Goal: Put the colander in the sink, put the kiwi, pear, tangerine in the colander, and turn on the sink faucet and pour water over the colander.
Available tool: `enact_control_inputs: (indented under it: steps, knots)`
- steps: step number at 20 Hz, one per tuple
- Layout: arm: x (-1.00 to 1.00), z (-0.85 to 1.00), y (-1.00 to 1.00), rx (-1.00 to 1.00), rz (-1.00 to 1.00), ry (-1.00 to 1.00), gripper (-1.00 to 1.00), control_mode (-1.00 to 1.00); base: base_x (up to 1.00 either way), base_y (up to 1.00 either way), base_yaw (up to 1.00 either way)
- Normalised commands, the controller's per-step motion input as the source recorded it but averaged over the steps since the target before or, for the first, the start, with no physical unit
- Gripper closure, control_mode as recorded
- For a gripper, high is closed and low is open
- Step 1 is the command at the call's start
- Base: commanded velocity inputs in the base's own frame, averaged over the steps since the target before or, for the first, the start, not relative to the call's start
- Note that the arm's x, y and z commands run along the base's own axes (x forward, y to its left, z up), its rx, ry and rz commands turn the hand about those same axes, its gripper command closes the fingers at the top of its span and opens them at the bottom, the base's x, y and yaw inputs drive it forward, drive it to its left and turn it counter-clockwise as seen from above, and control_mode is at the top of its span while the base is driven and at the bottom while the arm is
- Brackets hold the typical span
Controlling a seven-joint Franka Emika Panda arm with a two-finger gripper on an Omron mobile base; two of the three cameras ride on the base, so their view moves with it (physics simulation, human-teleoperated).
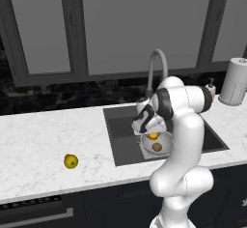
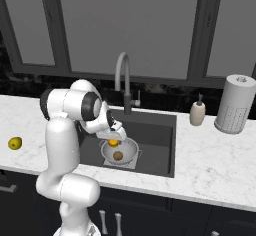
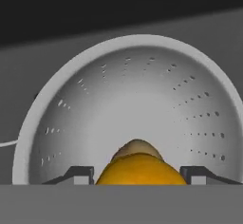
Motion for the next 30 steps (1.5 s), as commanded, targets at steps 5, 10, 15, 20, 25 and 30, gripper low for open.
enact_control_inputs:
  steps: [5,10,15,20,25,30]
  knots:
    - [0.13,-0.45,-0.09,0.00,0.00,0.00,1.00,-1.00,0.00,0.00,0.00]
    - [0.09,-0.44,-0.08,0.00,0.00,0.00,-1.00,-1.00,0.00,0.00,0.00]
    - [0.04,-0.23,-0.08,0.00,0.00,0.00,-1.00,-1.00,0.00,0.00,0.00]
    - [-0.22,0.00,-0.09,0.03,0.00,0.00,-1.00,-1.00,0.00,0.00,0.00]
    - [-0.29,0.16,0.00,0.04,0.00,0.00,-1.00,-1.00,0.00,0.00,0.00]
    - [-0.41,0.63,0.04,0.08,0.00,0.00,-1.00,-1.00,0.00,0.00,0.00]
